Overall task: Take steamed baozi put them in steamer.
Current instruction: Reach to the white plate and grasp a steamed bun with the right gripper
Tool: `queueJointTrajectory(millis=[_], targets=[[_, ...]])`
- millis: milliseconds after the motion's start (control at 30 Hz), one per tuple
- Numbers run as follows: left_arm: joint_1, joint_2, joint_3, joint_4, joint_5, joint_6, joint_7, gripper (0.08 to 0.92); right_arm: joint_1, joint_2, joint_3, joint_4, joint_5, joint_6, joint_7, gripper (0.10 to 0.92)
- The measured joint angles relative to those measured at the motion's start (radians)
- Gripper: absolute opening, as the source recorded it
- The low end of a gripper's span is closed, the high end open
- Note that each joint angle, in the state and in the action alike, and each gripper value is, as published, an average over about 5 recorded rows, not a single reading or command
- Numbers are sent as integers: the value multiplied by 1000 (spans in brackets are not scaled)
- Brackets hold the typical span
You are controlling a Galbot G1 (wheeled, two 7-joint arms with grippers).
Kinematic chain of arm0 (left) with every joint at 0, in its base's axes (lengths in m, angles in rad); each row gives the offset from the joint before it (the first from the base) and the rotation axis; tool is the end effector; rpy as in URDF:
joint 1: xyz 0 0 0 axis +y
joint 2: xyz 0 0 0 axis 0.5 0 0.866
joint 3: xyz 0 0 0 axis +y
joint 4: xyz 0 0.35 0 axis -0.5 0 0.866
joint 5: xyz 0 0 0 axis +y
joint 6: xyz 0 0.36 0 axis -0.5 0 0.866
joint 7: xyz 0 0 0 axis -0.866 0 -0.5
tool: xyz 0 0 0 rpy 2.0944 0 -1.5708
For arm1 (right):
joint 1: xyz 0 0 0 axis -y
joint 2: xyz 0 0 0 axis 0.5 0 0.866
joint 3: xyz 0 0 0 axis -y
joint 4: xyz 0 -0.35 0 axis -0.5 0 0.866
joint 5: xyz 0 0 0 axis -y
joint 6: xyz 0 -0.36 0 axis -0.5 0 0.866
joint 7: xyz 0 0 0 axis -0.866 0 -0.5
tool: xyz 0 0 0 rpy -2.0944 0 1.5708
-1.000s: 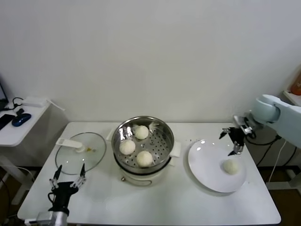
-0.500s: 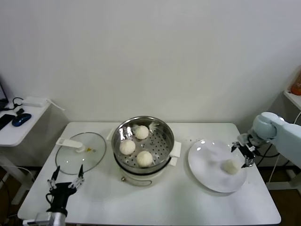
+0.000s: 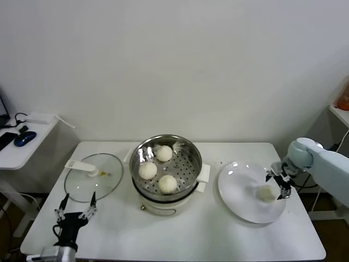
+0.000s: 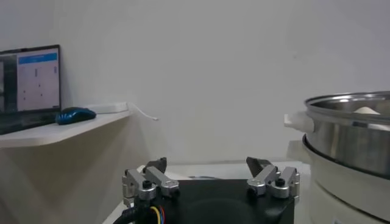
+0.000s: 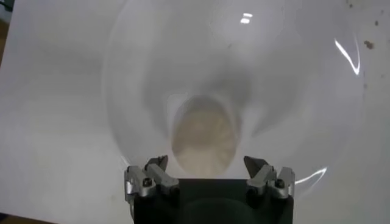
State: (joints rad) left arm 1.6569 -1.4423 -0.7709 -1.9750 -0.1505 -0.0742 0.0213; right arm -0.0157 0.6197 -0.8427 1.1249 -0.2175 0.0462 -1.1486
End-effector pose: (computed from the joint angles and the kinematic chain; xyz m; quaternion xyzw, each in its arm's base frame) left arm 0.1507 0.1071 -0.3447 0.0713 -0.9952 -0.0435 0.0513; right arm 0.5078 -0.2266 -0.2270 0.5321 -0.4547 0.5754 0.4231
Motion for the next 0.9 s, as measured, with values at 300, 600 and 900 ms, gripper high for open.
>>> queueJointTrajectory(millis=[300,600,900], targets=[[2,0,-2,4,1,0,-1,823,-24,19,16,-17,-12,-3,1,823],[2,0,-2,6,0,0,-3,823,-33,25,24,-21,-19,-8,-4,814],[5,-1,-3,6,0,-2,-4,823,-38,25,31,-21,-22,-10,-7,688]])
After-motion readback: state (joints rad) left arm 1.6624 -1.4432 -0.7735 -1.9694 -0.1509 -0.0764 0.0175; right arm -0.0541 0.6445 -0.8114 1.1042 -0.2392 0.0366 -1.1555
